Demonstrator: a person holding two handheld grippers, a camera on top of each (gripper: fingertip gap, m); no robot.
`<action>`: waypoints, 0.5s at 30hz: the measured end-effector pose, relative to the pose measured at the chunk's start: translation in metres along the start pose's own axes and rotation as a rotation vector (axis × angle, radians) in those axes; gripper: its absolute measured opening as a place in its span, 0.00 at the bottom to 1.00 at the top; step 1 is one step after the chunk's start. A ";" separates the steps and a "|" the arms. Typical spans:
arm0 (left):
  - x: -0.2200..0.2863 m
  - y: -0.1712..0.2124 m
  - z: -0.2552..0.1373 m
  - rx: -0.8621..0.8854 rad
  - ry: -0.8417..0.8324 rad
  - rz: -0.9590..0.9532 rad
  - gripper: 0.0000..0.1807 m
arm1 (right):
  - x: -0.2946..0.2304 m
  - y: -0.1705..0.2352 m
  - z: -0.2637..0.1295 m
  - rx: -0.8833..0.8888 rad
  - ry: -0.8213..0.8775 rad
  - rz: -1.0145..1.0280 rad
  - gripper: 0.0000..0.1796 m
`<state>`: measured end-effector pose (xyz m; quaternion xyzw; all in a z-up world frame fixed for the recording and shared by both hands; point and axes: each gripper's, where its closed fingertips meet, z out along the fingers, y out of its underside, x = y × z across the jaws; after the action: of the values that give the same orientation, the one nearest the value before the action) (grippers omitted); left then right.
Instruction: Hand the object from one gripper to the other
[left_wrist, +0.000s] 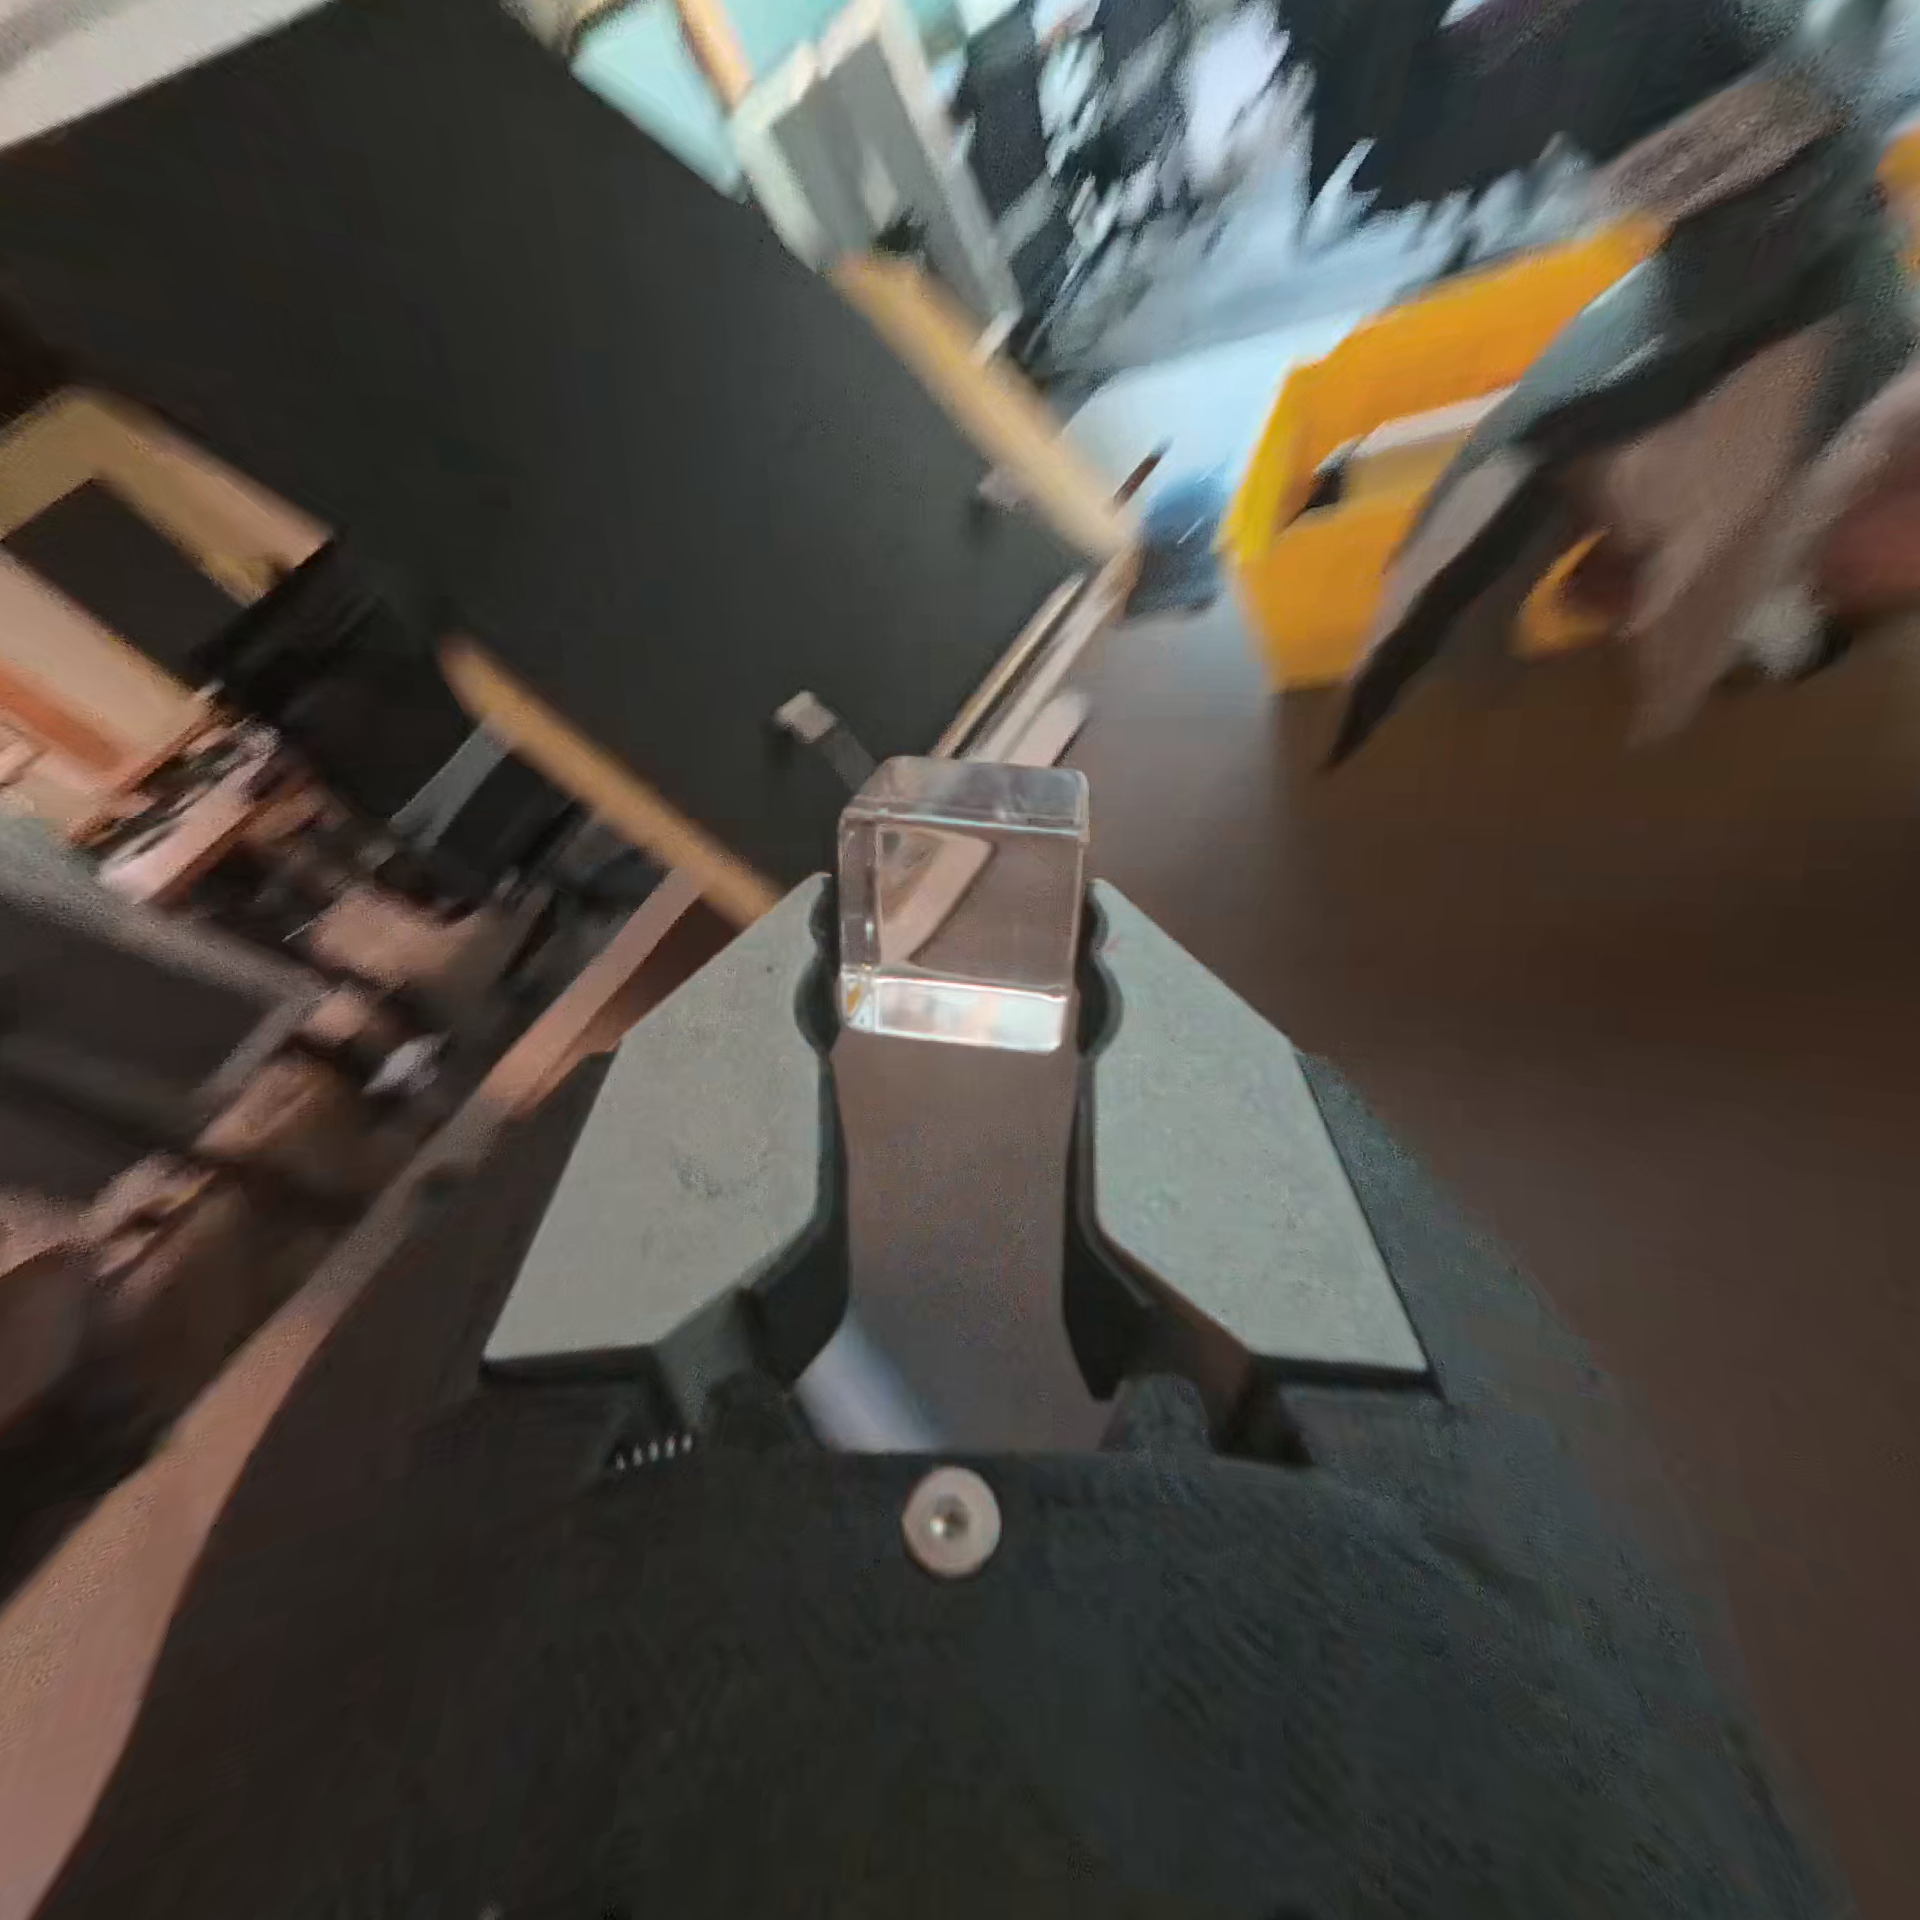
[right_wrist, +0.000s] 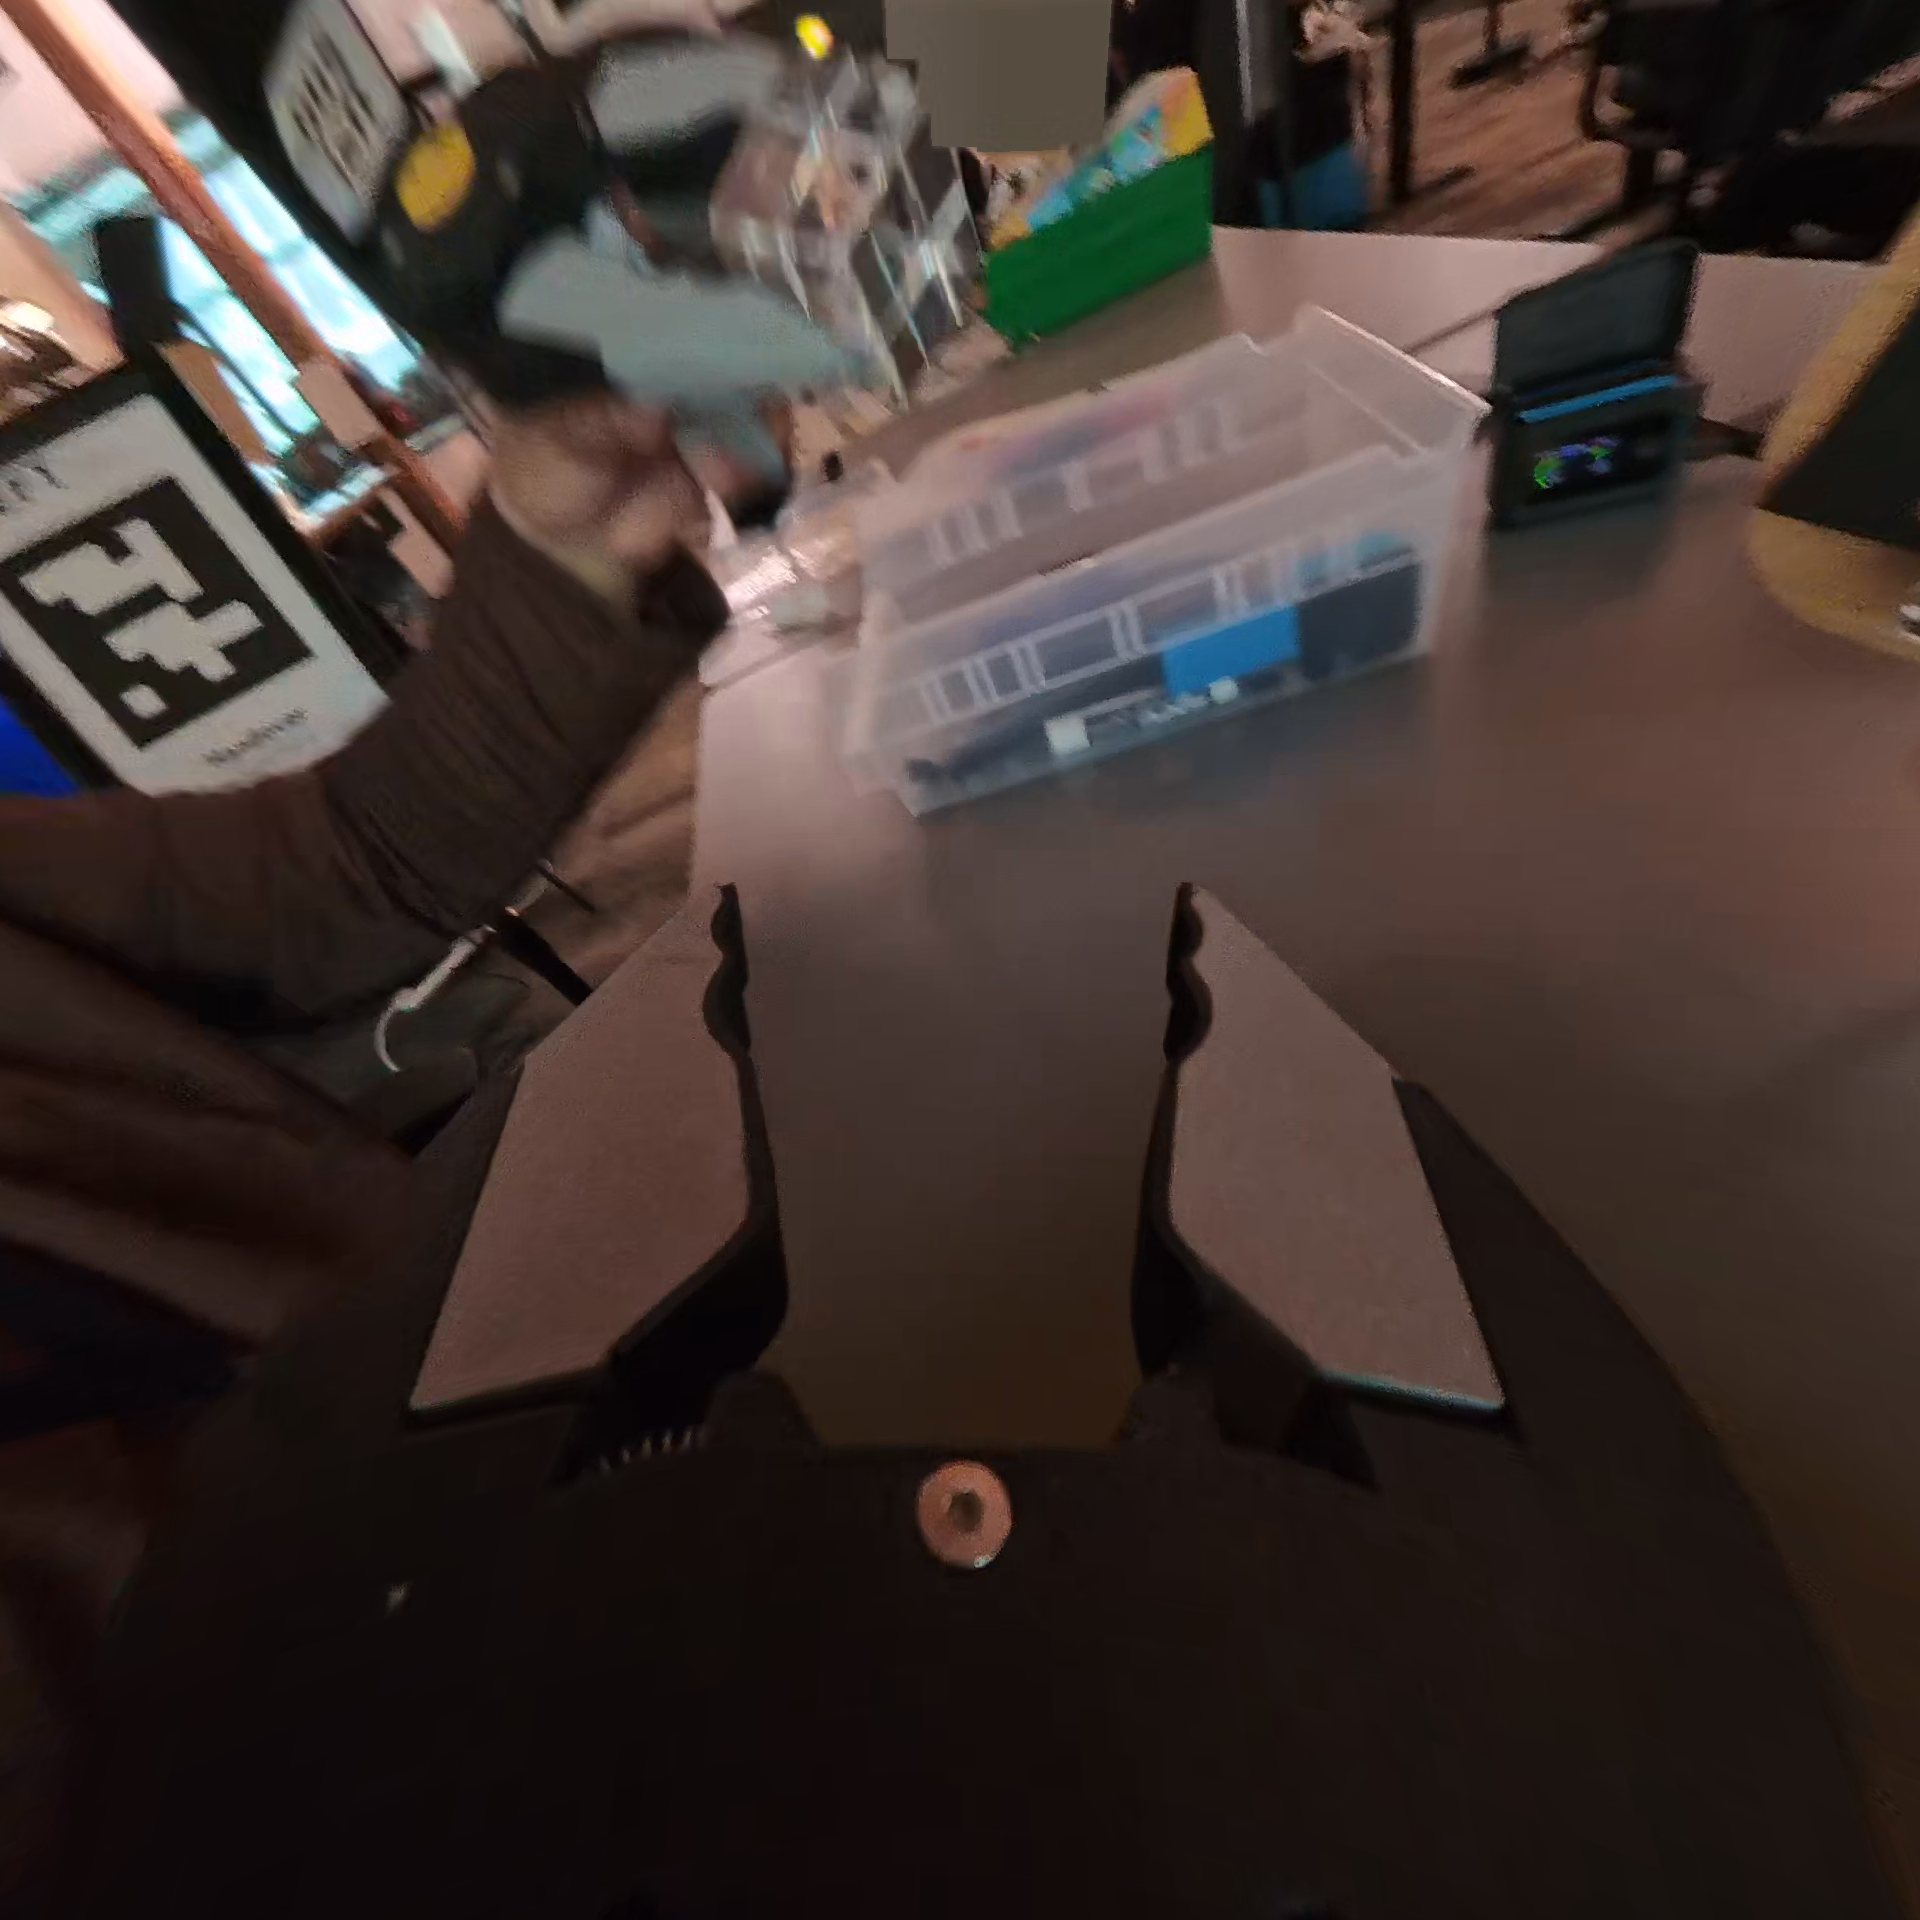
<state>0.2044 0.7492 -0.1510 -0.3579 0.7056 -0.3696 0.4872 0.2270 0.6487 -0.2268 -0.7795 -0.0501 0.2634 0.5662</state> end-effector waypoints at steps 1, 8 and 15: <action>0.025 -0.006 0.017 0.065 0.048 -0.048 0.23 | -0.002 -0.003 0.004 0.021 -0.019 -0.002 0.44; 0.074 0.024 0.121 0.233 0.188 -0.332 0.23 | 0.021 0.004 0.001 0.114 -0.019 0.035 0.48; 0.071 0.037 0.120 0.243 0.184 -0.269 0.23 | 0.051 0.003 -0.004 0.206 -0.060 0.083 0.44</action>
<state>0.2942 0.6837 -0.2433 -0.3520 0.6431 -0.5449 0.4068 0.2717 0.6629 -0.2463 -0.7104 -0.0074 0.3138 0.6299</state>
